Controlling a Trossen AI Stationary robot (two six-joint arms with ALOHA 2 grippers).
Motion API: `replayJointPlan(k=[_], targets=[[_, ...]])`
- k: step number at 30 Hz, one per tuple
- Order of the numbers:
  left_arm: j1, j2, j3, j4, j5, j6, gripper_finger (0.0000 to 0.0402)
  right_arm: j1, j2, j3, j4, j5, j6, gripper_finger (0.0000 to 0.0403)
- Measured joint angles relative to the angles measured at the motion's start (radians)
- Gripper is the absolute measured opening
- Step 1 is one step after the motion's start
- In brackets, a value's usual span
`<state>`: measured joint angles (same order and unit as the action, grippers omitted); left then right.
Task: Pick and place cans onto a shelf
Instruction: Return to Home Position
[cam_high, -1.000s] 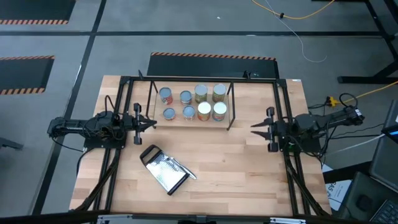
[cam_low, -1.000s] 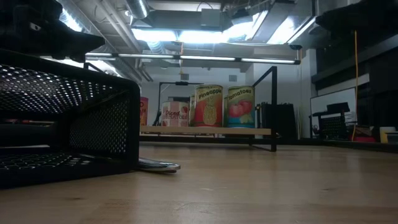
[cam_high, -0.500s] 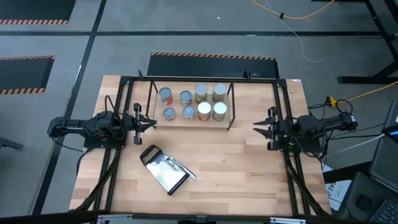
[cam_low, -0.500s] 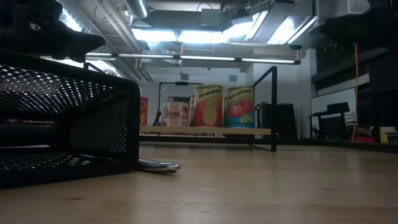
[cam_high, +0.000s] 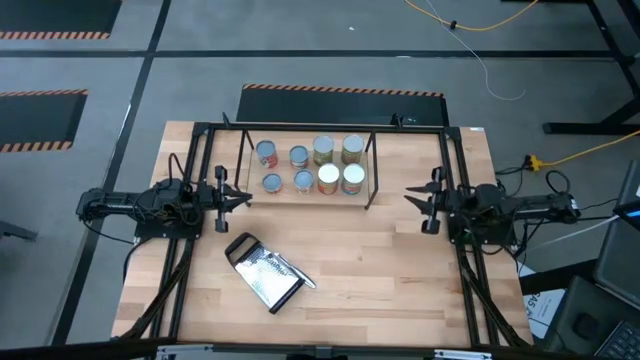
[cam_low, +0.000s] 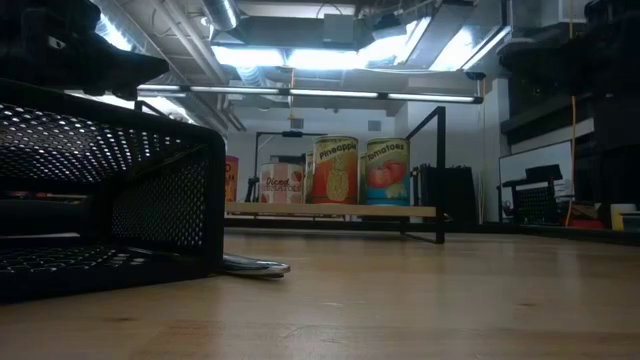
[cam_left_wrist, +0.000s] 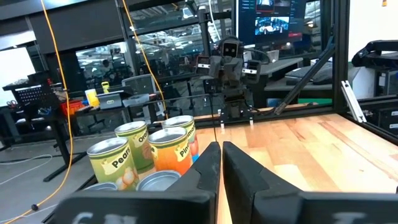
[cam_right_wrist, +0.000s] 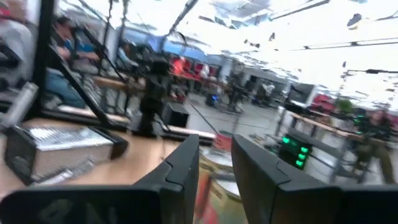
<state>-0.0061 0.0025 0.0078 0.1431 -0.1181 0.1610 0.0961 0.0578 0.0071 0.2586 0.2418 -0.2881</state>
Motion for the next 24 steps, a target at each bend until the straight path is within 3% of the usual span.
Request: replayJointPlan(k=[5,16,24], targets=[[0.0,0.0,0.0,0.0,0.0,0.0,0.0004,-0.067,0.0,0.0,-0.082,-0.024,-0.002,0.0099],[0.0,0.0,0.0,0.0,0.0,0.0,0.0013,-0.127,0.001,0.001,-0.234,-0.247,0.156,0.0099],[0.0,0.0,0.0,0.0,0.0,0.0,0.0026,-0.127,0.001,0.001,-0.238,-0.263,0.218,0.0099]])
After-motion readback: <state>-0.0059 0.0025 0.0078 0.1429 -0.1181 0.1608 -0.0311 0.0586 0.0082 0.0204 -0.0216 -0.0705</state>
